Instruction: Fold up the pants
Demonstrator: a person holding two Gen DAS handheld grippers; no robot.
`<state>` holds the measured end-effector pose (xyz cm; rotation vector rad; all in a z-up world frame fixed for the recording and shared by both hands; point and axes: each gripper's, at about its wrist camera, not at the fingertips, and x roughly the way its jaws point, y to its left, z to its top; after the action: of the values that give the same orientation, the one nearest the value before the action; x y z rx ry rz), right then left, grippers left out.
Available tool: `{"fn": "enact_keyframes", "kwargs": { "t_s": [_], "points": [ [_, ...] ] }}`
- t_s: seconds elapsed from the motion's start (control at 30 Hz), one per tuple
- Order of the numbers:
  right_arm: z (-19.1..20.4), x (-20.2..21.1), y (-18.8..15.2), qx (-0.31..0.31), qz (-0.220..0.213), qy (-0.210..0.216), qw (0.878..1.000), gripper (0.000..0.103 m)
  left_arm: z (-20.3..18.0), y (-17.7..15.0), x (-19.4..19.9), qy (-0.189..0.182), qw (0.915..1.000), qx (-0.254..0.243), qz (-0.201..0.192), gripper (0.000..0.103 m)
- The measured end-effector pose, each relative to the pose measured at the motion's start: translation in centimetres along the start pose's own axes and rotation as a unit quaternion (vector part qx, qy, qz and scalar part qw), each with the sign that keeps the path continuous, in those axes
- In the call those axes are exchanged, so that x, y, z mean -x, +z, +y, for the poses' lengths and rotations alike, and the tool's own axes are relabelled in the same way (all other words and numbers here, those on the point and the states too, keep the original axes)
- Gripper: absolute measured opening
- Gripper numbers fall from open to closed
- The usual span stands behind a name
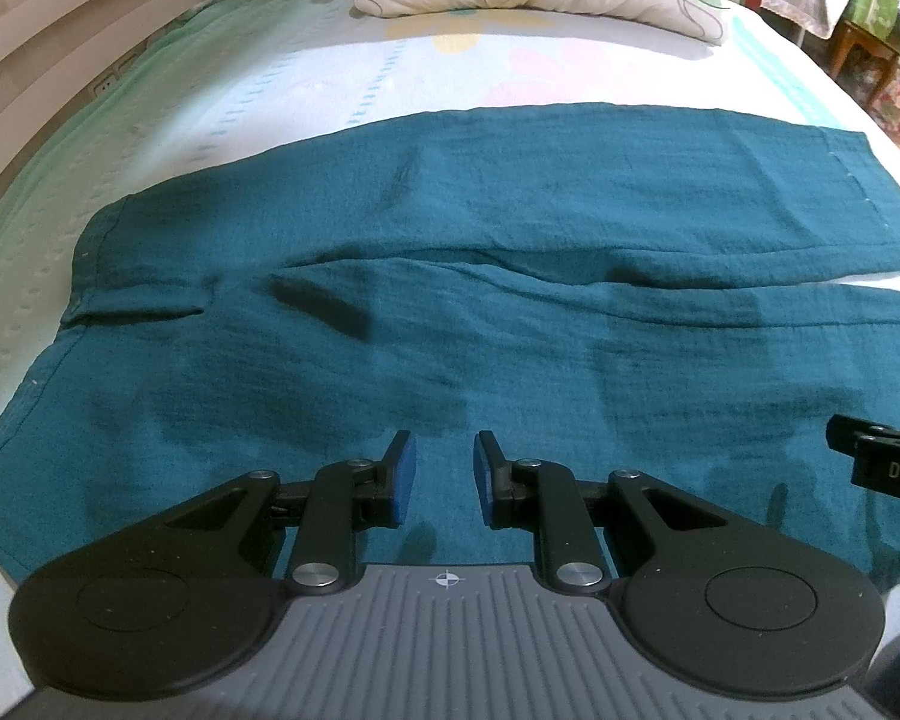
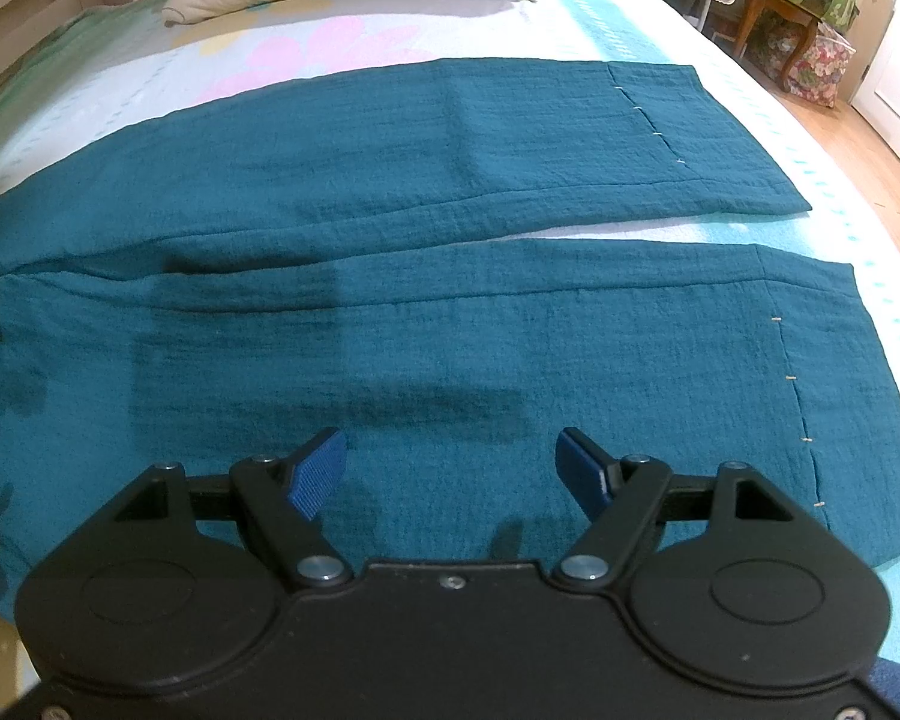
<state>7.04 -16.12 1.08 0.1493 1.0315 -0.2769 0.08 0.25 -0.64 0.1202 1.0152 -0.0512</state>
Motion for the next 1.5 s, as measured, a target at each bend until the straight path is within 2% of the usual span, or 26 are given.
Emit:
{"fn": "enact_keyframes", "kwargs": {
  "t_s": [0.2, 0.37, 0.47, 0.6, 0.7, 0.93, 1.07, 1.2, 1.33, 1.5],
  "points": [
    [-0.1, 0.0, 0.1, -0.002, 0.009, 0.006, 1.0, 0.074, 0.2, 0.0, 0.0, 0.005, 1.0, 0.004, 0.003, 0.021],
    [-0.4, -0.4, 0.8, -0.012, 0.045, 0.022, 0.999, 0.056, 0.7, 0.3, 0.0, 0.012, 0.9998, 0.013, 0.009, 0.021],
    [-0.9, 0.2, 2.1, -0.029, 0.042, 0.041, 0.998, 0.055, 1.0, 1.1, 0.1, 0.013, 0.9996, 0.021, 0.013, 0.021],
    [-1.7, 0.2, 6.2, -0.051, 0.035, 0.044, 0.997, 0.056, 1.1, 3.4, 0.1, 0.017, 0.9998, 0.014, 0.003, 0.021],
    [-2.5, -0.4, 9.6, -0.073, 0.02, 0.038, 0.996, 0.06, 1.4, 5.6, -0.4, 0.025, 0.9995, 0.017, -0.006, 0.021],
    [-4.0, -5.7, 17.9, -0.086, 0.016, -0.009, 0.996, 0.06, 1.7, 9.8, -3.1, 0.017, 0.9988, 0.043, -0.012, 0.021],
    [-4.6, -9.3, 21.7, -0.113, 0.019, -0.012, 0.993, 0.06, 1.9, 9.7, -5.1, 0.021, 0.9987, 0.046, -0.003, 0.021],
    [-4.7, -12.8, 25.4, -0.15, 0.025, -0.02, 0.988, 0.061, 2.1, 8.9, -7.1, 0.018, 0.9985, 0.045, 0.027, 0.021],
    [-4.3, -15.6, 28.1, -0.178, 0.031, -0.028, 0.983, 0.061, 2.1, 8.7, -8.4, 0.023, 0.9981, 0.04, 0.042, 0.021],
    [-4.1, -18.7, 29.7, -0.197, 0.049, -0.045, 0.978, 0.061, 2.3, 8.5, -9.2, 0.021, 0.9972, 0.052, 0.049, 0.021]
  ]
}}
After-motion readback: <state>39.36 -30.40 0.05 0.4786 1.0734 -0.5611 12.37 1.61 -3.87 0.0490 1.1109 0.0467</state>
